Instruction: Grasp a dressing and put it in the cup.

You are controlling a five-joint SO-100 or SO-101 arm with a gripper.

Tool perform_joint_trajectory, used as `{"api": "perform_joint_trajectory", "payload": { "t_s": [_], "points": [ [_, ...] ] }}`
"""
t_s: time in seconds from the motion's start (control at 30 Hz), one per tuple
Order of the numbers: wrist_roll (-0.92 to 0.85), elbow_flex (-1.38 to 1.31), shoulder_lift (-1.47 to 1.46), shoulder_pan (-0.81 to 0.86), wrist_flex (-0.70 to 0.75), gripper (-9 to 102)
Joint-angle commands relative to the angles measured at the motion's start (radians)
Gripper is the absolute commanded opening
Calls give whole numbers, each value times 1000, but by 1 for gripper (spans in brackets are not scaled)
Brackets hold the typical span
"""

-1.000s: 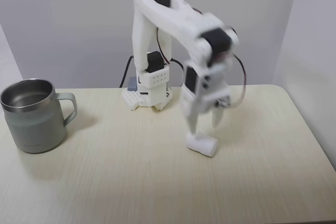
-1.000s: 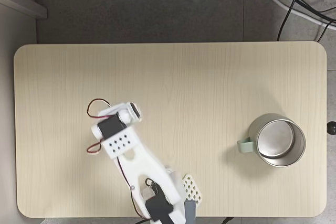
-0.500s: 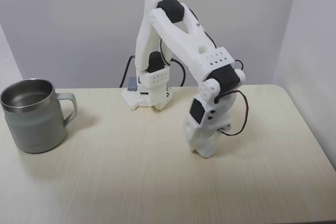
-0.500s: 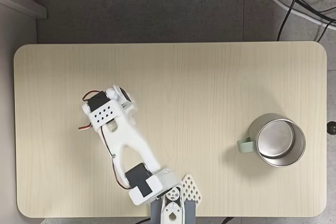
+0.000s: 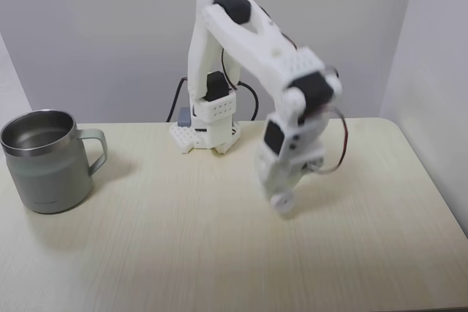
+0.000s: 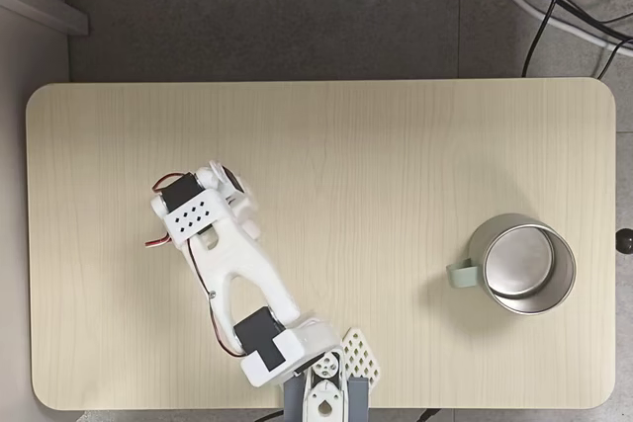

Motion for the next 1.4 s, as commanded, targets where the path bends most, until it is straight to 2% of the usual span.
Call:
{"api": "perform_joint_trajectory", "payload": {
  "t_s": [0.0, 0.37, 0.53, 0.63, 0.8, 0.97, 1.2, 1.37],
  "points": [
    [43, 94, -141, 12, 75, 0],
    [184, 342, -433, 66, 353, 0],
    [232, 359, -497, 106, 374, 0],
    [299, 388, -499, 189, 374, 0],
    [474, 454, -551, 463, 359, 0],
    [644, 503, -630, 850, 341, 0],
    [706, 403, -704, 1382, 255, 0],
    [723, 319, -623, 1563, 118, 0]
  ]
}}
